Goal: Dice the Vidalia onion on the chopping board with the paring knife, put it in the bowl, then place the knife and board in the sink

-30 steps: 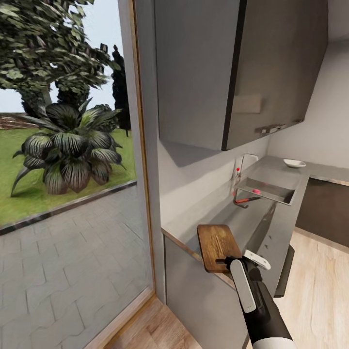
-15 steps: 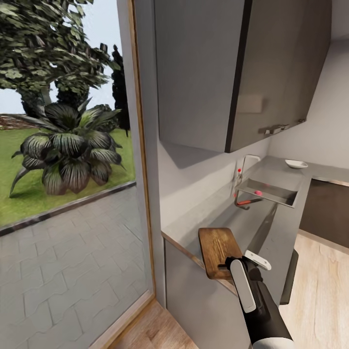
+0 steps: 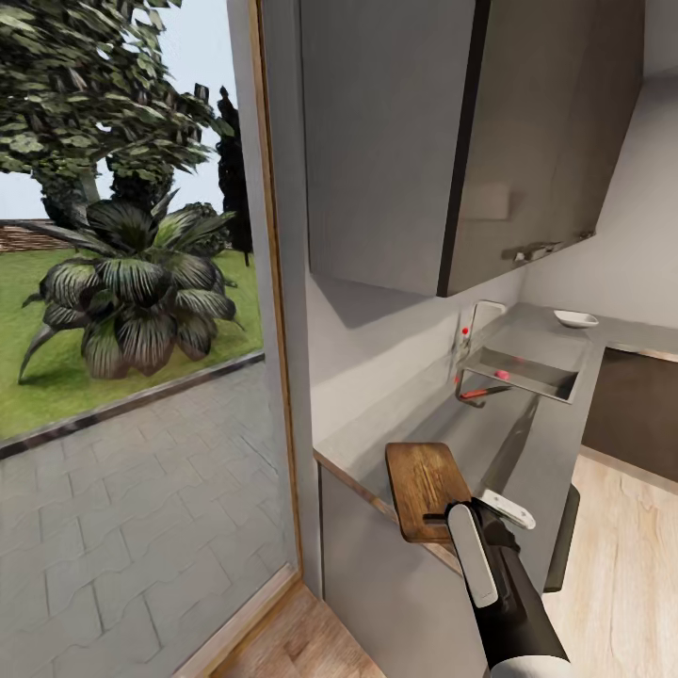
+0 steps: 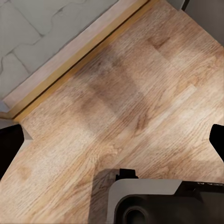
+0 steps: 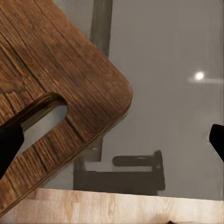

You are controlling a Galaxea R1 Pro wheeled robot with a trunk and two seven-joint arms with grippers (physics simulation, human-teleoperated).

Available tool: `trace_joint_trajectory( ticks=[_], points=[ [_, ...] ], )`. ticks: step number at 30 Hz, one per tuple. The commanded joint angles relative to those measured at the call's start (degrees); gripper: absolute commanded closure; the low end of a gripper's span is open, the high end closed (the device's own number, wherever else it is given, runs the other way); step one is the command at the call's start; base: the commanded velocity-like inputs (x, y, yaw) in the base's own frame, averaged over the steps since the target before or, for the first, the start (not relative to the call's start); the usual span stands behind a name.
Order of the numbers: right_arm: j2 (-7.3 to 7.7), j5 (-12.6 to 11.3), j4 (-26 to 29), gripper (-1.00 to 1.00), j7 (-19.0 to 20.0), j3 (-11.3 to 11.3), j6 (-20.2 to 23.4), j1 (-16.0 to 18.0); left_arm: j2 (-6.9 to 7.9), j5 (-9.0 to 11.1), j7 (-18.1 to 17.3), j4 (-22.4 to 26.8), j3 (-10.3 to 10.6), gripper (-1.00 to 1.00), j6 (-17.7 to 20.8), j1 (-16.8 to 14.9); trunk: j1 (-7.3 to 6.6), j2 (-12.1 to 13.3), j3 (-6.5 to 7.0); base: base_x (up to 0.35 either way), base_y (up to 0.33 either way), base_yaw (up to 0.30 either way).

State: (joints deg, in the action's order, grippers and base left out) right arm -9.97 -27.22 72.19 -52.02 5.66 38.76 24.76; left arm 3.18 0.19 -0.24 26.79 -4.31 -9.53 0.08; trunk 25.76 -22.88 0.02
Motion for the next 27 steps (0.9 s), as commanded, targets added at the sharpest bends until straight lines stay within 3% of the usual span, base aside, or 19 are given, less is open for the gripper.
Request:
trace_joint_trajectory(
  ticks=[1, 13, 27],
  points=[
    [-0.03, -0.39, 0.06, -1.00, -1.52, -0.01, 0.19, 0.02, -0.01, 0.00, -0.03, -0.08, -0.08, -1.00, -0.14, 0.01, 0.02, -0.04, -0.02, 0.000, 0.000, 0.000],
    [-0.03, -0.30, 0.06, -1.00, -2.81, -0.42, 0.17, 0.02, -0.01, -0.01, -0.03, -0.20, -0.08, -1.00, -0.22, 0.01, 0.02, -0.04, -0.02, 0.039, 0.026, 0.000],
    [-0.03, -0.54, 0.06, -1.00, -2.51, 0.02, 0.17, 0.02, -0.05, -0.01, -0.03, -1.68, -0.15, -1.00, -3.29, 0.01, 0.02, -0.04, -0.02, 0.077, 0.015, 0.000]
  ],
)
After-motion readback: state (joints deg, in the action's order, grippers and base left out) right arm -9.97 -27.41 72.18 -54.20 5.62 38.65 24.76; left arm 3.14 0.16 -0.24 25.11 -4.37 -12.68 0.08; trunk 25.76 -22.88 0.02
